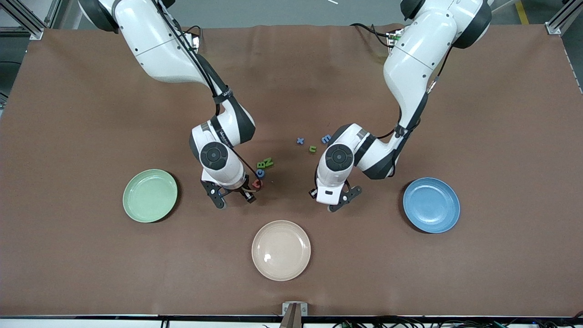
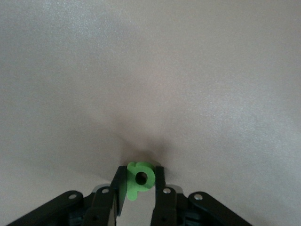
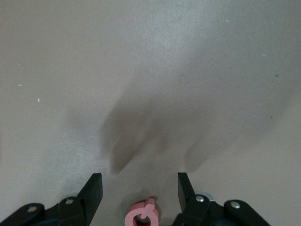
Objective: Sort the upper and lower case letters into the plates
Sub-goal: 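Carry the green p to the blue plate while the right gripper carries pink a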
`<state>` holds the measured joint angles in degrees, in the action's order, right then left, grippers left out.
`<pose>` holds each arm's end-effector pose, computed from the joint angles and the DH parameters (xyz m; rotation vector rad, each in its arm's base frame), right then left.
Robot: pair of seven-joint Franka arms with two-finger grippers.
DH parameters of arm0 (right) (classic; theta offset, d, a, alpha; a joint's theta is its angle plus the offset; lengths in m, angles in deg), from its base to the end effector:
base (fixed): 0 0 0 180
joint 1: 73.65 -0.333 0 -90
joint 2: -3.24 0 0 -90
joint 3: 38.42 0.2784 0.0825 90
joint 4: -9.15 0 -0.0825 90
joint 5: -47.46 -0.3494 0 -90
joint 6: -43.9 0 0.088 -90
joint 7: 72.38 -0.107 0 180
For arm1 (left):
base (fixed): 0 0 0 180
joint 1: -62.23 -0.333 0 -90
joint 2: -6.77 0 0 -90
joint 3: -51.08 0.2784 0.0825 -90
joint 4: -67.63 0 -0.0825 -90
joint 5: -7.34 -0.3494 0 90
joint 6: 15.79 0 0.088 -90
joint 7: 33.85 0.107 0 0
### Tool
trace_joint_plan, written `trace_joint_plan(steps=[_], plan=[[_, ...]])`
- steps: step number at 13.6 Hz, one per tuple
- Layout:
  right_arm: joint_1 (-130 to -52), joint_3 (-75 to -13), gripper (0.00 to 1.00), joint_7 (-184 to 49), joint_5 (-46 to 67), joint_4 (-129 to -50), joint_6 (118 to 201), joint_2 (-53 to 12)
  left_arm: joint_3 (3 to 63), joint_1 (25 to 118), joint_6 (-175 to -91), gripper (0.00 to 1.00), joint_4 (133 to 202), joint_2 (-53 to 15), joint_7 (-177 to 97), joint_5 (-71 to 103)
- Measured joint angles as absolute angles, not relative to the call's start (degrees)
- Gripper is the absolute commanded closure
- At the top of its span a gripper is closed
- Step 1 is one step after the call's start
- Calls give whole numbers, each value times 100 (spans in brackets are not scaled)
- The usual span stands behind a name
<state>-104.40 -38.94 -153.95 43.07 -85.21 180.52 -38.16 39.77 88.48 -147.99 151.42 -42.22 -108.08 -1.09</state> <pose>0.5510 0.3226 0.1889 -2.7596 1.4175 0.0473 0.5420 -0.3864 0.1767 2.9696 0.9322 -0.0433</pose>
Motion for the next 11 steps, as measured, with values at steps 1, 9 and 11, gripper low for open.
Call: trace_joint_plan(steps=[1, 9, 11], plan=[[-10455, -3895, 27, -15445, 4307, -8521, 18104, -3845, 4003, 8850, -14799, 97, 15138, -4221, -10808, -138], [-10840, -3898, 29, -16025, 4307, -8513, 18276, -3954, 4187, 7819, -13538, 99, 15215, -3241, -9872, -333], [-10894, -3901, 33, -16086, 4307, -8513, 18276, -3954, 4186, 7335, -13505, 97, 15681, -2839, -9158, -335]])
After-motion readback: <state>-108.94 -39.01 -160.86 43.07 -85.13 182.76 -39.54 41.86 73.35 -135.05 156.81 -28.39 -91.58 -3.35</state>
